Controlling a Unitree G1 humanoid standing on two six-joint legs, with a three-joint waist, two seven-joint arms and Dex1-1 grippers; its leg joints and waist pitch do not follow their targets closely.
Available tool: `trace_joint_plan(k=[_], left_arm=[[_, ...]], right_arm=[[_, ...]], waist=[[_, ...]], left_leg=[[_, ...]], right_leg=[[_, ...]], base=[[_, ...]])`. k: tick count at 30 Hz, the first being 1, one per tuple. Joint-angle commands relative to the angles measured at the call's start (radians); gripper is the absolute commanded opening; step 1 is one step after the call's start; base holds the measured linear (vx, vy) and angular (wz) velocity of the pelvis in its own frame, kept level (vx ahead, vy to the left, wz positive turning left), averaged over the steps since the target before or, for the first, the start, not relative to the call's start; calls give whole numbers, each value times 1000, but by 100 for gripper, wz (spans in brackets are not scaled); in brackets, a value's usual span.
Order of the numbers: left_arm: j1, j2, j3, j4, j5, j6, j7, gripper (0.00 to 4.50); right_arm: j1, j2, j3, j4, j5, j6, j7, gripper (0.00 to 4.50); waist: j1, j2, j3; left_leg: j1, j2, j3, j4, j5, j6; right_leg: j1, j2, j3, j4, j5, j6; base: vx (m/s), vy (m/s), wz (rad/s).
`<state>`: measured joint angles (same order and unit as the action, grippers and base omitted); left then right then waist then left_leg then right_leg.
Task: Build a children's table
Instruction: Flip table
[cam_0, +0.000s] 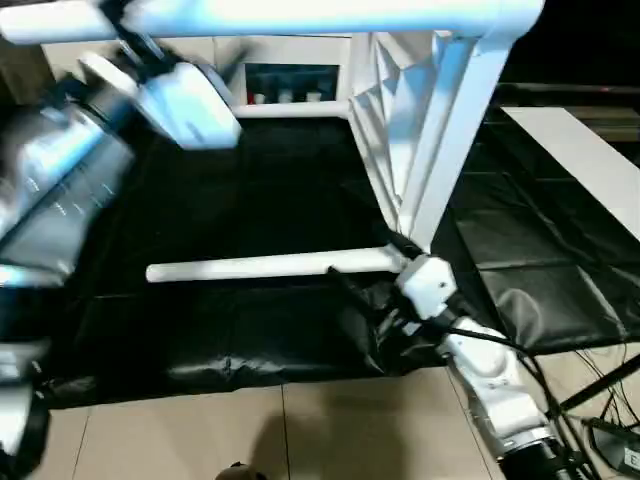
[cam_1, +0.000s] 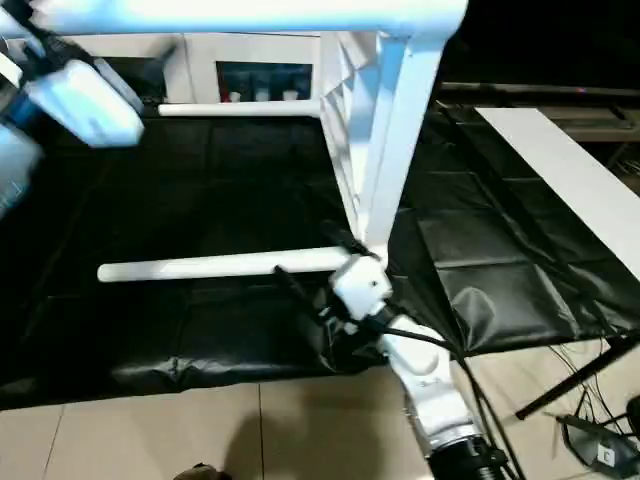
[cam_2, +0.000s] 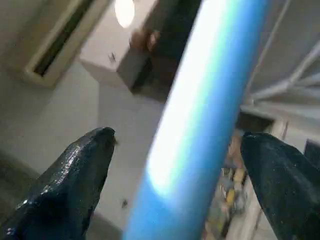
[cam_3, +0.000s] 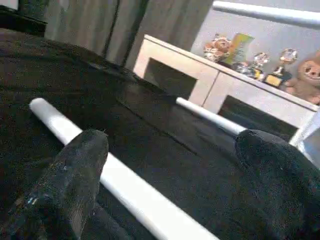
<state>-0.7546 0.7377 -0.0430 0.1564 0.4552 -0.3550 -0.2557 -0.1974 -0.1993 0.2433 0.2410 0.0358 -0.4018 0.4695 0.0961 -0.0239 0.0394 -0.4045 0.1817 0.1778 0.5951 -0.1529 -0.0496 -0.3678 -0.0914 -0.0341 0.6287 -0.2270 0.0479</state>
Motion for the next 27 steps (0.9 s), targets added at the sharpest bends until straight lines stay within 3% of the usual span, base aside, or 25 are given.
trace_joint_plan(k=[1,5,6,10,14,18,27], left_arm=[[-30,17,-11,45,40,28,5,450],[-43,22,-1,83,40,47,19,450],[-44,18,7,83,28,46,25,423],[-41,5,21,71,6,43,28,402],[-49,8,18,84,19,39,33,372],[-57,7,16,99,10,47,33,333],[-58,2,22,96,-9,68,25,266]], right_arm=[[-14,-6,1,-22,-3,16,13,446],[-15,-1,2,-33,-3,21,20,446],[-13,2,0,-38,2,21,24,450],[9,0,13,-64,54,16,75,450],[19,4,34,-113,113,42,126,450],[19,11,33,-119,119,46,143,450],[22,12,32,-130,131,59,154,450]], waist=[[0,25,-55],[2,27,-55],[2,28,-55],[4,23,-56],[8,26,-55],[10,26,-52],[16,27,-53]], left_leg=[[41,44,-26,-88,-407,-63],[40,44,-28,-89,-412,-65],[41,44,-27,-89,-417,-66],[39,45,-28,-90,-414,-54],[39,47,-29,-90,-418,-47],[40,47,-30,-94,-448,-60],[40,46,-30,-95,-451,-70]], right_leg=[[-2,-39,28,-65,-92,-189],[0,-42,28,-64,-83,-192],[-2,-42,28,-64,-85,-194],[2,-42,27,-63,-60,-200],[1,-44,28,-65,-73,-194],[-3,-45,29,-69,-121,-188],[-5,-45,29,-68,-115,-184]], base=[[0,0,0],[0,0,0],[0,0,0],[0,0,0],[0,0,0],[0,0,0],[0,0,0]])
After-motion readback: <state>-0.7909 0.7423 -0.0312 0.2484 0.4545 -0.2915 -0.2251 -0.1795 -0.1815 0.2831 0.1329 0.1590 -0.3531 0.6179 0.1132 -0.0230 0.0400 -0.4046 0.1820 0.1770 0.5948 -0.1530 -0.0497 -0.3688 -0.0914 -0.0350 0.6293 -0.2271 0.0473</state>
